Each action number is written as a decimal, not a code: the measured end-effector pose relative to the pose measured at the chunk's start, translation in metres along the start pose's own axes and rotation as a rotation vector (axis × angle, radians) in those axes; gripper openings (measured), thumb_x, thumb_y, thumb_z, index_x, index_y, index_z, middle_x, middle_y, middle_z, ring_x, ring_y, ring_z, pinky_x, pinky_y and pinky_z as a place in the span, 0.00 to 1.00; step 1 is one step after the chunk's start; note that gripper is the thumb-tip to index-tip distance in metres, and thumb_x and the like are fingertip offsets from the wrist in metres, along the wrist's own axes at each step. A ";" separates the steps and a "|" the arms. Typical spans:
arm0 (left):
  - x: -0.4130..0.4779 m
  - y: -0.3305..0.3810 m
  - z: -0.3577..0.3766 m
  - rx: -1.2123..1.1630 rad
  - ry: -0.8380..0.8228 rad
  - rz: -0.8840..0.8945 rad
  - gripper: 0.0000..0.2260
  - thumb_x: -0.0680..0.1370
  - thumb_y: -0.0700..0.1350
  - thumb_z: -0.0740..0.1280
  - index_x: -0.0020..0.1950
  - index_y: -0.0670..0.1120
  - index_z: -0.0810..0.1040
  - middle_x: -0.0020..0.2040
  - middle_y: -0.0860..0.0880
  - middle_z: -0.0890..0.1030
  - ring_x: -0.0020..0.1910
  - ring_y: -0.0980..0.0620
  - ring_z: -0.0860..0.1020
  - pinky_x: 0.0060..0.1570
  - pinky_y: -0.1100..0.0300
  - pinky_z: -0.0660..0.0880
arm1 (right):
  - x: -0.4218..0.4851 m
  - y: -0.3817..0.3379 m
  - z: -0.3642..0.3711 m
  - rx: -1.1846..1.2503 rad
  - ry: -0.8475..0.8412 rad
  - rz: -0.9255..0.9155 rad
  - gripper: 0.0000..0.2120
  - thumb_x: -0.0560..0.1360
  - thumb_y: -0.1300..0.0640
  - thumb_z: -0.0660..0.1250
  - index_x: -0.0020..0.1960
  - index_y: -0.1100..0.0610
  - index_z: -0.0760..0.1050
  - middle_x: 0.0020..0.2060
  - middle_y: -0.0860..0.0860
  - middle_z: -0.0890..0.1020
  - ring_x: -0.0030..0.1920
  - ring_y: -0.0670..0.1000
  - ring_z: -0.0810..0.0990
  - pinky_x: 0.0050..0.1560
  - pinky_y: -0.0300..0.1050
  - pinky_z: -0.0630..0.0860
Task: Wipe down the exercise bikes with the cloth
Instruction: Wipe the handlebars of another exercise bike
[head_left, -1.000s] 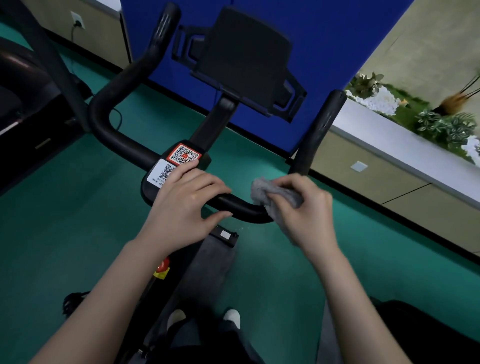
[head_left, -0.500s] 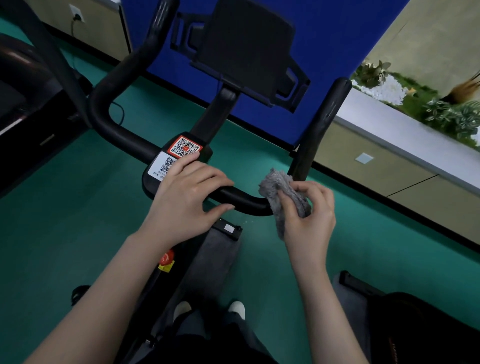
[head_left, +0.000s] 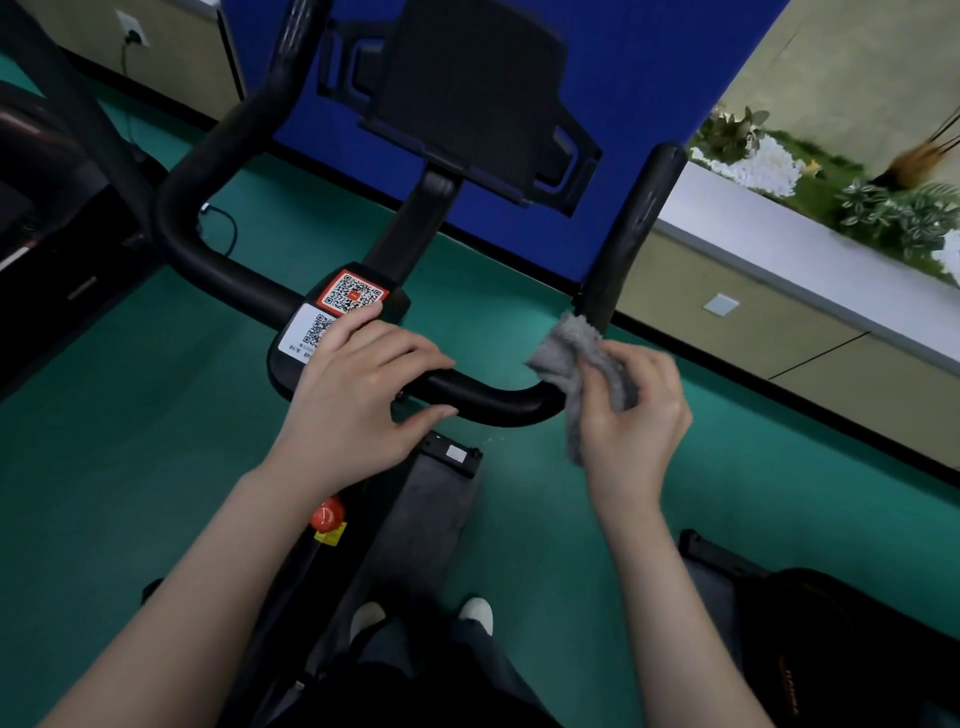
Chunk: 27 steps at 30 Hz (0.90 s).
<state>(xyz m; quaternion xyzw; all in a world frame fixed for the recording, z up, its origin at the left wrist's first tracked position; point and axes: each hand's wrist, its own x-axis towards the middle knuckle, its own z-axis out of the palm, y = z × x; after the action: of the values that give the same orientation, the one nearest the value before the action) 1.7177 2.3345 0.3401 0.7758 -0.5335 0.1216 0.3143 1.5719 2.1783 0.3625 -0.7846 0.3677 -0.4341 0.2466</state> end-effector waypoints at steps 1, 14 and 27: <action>0.000 0.000 0.000 0.002 -0.001 -0.002 0.14 0.71 0.55 0.71 0.52 0.49 0.82 0.49 0.55 0.81 0.49 0.53 0.79 0.70 0.55 0.60 | 0.005 0.002 0.000 -0.008 0.019 0.012 0.07 0.69 0.71 0.70 0.46 0.66 0.81 0.42 0.52 0.77 0.43 0.39 0.73 0.49 0.20 0.64; 0.003 0.009 -0.004 0.011 -0.034 -0.007 0.21 0.74 0.61 0.66 0.57 0.47 0.81 0.50 0.53 0.80 0.52 0.51 0.78 0.71 0.51 0.60 | -0.015 0.005 0.000 0.067 0.251 0.188 0.04 0.73 0.65 0.69 0.47 0.63 0.79 0.44 0.55 0.79 0.44 0.41 0.74 0.49 0.26 0.67; 0.001 0.034 0.024 -0.104 -0.121 0.015 0.18 0.74 0.56 0.68 0.59 0.48 0.79 0.52 0.53 0.79 0.53 0.53 0.76 0.68 0.56 0.61 | -0.062 0.002 0.031 0.491 0.229 0.734 0.08 0.77 0.63 0.65 0.48 0.51 0.78 0.44 0.49 0.83 0.46 0.46 0.80 0.56 0.52 0.77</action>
<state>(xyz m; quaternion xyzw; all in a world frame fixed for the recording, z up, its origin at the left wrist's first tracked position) 1.6834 2.3108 0.3340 0.7603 -0.5629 0.0487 0.3205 1.5756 2.2282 0.3144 -0.4675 0.5325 -0.4763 0.5207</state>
